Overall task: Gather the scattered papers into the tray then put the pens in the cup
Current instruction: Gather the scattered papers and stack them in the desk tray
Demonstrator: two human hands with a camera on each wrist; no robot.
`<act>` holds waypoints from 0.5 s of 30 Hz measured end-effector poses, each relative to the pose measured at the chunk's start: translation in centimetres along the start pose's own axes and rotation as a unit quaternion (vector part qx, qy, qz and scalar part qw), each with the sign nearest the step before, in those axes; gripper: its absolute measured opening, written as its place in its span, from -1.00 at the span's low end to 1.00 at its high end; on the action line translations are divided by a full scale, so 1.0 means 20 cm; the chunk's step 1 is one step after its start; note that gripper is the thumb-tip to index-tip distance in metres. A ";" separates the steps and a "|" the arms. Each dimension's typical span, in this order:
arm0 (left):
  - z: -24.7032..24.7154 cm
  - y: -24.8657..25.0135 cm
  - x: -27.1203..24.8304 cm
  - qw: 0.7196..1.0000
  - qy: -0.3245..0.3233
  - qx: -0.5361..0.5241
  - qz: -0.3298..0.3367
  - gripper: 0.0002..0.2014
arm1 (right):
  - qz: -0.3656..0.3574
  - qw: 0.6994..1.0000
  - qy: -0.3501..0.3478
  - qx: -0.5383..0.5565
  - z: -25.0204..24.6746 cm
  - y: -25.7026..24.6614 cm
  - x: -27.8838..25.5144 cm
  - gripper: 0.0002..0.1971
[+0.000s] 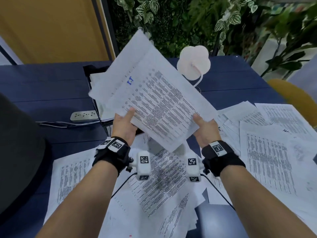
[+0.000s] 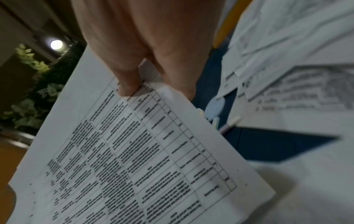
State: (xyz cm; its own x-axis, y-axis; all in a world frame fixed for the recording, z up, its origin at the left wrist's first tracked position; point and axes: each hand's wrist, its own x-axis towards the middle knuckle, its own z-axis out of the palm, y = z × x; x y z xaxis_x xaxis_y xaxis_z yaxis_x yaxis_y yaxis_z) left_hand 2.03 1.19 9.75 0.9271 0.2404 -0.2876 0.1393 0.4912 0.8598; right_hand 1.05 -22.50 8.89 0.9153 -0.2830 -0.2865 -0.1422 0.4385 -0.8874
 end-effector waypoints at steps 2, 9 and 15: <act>-0.04 0.06 0.01 1.000 -0.007 -0.021 -0.012 -0.59 | -0.038 0.998 0.033 -0.048 -0.01 -0.06 -0.01 -0.71; -0.15 0.14 -0.03 0.984 -0.069 0.161 0.034 -0.81 | -0.111 0.988 0.015 -0.111 -0.09 -0.14 -0.02 -0.80; -0.18 0.01 -0.03 0.954 -0.032 0.295 0.037 -0.70 | -0.036 0.991 0.002 -0.129 -0.17 -0.01 0.02 -0.81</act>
State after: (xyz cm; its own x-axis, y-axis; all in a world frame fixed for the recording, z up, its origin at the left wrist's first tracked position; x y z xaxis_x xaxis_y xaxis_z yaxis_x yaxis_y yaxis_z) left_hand 0.17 4.21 8.56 0.9588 0.1950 -0.2064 0.2263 -0.0856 0.9703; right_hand 0.16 -25.53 7.66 0.9253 -0.3093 -0.2193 -0.1678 0.1848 -0.9683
